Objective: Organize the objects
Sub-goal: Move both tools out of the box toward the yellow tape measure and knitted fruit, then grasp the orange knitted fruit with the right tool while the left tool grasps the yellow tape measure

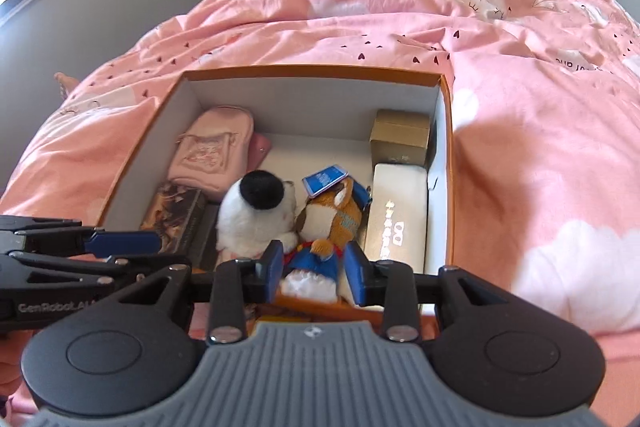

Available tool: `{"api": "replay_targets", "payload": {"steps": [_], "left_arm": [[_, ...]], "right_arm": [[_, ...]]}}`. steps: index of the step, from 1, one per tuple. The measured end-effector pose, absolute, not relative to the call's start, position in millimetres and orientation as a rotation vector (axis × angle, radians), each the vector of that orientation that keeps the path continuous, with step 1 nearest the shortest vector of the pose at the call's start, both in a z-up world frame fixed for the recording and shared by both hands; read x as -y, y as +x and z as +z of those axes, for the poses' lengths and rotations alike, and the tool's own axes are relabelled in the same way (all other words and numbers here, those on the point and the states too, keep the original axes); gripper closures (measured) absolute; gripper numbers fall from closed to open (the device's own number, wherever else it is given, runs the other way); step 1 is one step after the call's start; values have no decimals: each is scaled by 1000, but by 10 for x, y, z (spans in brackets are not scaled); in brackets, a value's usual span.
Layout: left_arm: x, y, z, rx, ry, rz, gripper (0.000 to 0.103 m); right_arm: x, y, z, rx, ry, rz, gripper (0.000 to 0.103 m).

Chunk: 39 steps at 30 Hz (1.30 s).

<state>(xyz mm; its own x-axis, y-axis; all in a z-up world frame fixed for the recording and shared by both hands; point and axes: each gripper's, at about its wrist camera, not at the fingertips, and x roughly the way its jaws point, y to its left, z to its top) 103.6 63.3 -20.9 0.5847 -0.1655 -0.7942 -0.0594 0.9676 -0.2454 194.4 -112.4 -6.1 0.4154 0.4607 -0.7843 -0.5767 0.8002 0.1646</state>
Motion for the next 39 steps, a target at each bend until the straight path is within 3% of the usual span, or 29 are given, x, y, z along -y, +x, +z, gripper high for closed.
{"api": "replay_targets", "payload": {"steps": [11,23,29,39], "left_arm": [[-415,639,-466,-1101,-244,39,57],[-204,430,-683,-1234,-198,-8,54],[-18,313,-919,-1349,-125,-55,53],[-39,288,-946,-1357,-96,-50,52]], "right_arm": [[1460,1274,-299,-1050,-145,647,61],[1609,996,-651,-1179,-151,615,37],[1534,815,-817,-1232,-233,640,37],[1478,751,-1054,-1365,-256,685,43]]}}
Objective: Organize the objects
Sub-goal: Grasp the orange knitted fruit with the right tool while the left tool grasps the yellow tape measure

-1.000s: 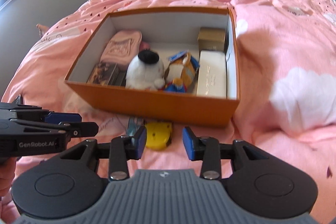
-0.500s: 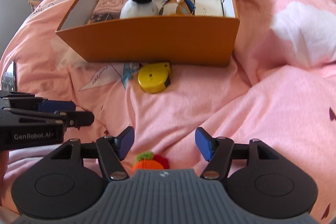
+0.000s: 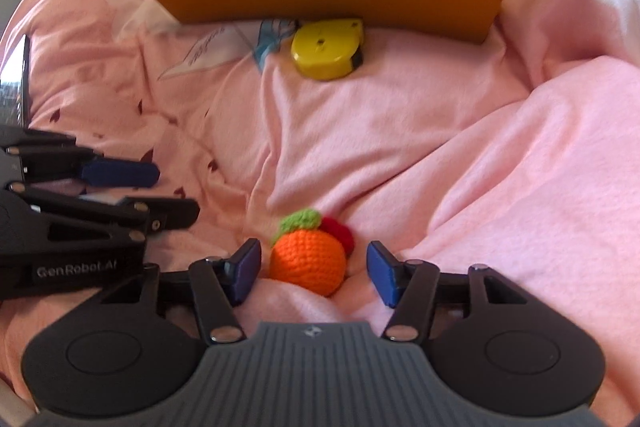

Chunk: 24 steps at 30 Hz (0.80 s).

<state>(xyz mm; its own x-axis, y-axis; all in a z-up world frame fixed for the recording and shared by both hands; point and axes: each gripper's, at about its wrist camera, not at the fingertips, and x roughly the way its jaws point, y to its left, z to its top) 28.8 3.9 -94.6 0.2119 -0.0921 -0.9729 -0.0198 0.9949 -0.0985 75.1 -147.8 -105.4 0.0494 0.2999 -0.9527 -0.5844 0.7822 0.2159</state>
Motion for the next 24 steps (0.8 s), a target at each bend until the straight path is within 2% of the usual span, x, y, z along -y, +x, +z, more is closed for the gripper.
{"api": "replay_targets", "payload": {"steps": [8,12,19,24], "left_arm": [[-14,300,-958,-1354,-78,-54,50],[-9,303,-942,-1340,-75,-54,50],[-55,395,-834,-1259,-111,-46,49],[-89,558,-763,-1174,-185,-65,43]], "right_arm": [[1415,778,-1179,-1402,-270,707,49],[1410,769,-1142,-1385,-272,713,60],[1448,822,-912,-1279,-271,704,60],[1500,1044,-671,-1162,-277,678,60]]}}
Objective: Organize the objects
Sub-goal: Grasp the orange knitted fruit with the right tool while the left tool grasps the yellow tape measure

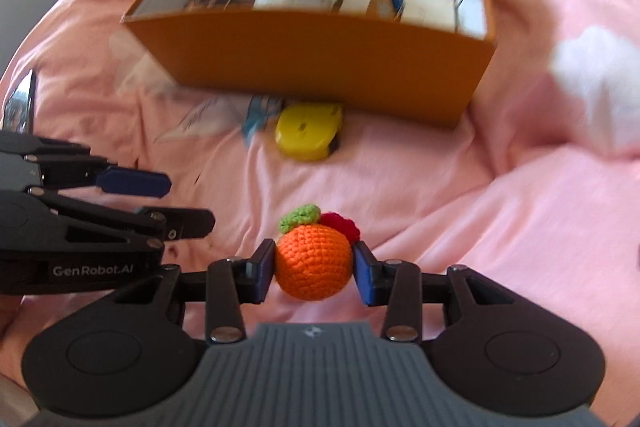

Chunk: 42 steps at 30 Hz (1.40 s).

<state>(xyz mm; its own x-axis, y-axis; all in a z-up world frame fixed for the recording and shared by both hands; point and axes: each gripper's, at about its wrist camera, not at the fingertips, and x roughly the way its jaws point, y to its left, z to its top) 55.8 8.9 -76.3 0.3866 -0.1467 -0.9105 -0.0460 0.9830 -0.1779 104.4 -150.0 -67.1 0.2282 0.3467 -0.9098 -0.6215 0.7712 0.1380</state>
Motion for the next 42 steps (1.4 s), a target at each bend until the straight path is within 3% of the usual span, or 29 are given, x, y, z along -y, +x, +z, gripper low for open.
{"api": "replay_targets", "payload": {"steps": [11,23,28,32,42], "left_arm": [[-47,1075,-860,-1101,-230,-67,35],[-41,1263,-1101,-1074,-306,-16,28],[-44,1344,-1187,-1106,-336,15,28],[19,1400,-1238,-1121,-312,19,20],[-4,1471,-1394,-1175,-329,49,19]], "right_arm": [[1560,1578,-730,-996,-249,567,60],[1733,1843,-1183,-1154,-96,543,59],[1721,1853,-1200,-1152,-87,554,57],[1705,1858,-1217,-1153,-89,559,54],[1669,1865,-1249,-1154,-85,566,51]]}}
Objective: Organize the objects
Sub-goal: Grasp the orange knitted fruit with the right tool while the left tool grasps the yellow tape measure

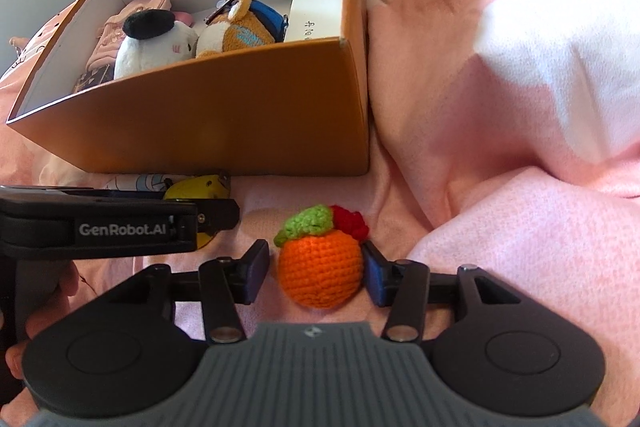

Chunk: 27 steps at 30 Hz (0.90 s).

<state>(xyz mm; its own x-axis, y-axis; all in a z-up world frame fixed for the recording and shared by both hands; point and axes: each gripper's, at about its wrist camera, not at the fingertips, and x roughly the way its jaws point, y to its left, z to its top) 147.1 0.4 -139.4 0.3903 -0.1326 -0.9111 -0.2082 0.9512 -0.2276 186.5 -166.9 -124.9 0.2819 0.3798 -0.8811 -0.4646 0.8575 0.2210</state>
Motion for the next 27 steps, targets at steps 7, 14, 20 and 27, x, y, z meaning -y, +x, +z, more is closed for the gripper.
{"api": "replay_targets", "payload": {"steps": [7,14,20,27], "left_arm": [[-73,1453,-1392,-1183,-366,75,23],[-166,1402,-1409,-1210,-431,90,25],[-208,1397,-1458,-1212,-459,85,37],[-191,1350,-1394,-1197,-414,76,38]], "right_arm": [[1654,1828,-1172,-1128,-107,568,50],[1672,1758,-1051,-1084,-140,574,47],[1629,1776,-1055,-1074,-161,582,51],[1737,1759,-1060,-1091,-157,590,60]]}}
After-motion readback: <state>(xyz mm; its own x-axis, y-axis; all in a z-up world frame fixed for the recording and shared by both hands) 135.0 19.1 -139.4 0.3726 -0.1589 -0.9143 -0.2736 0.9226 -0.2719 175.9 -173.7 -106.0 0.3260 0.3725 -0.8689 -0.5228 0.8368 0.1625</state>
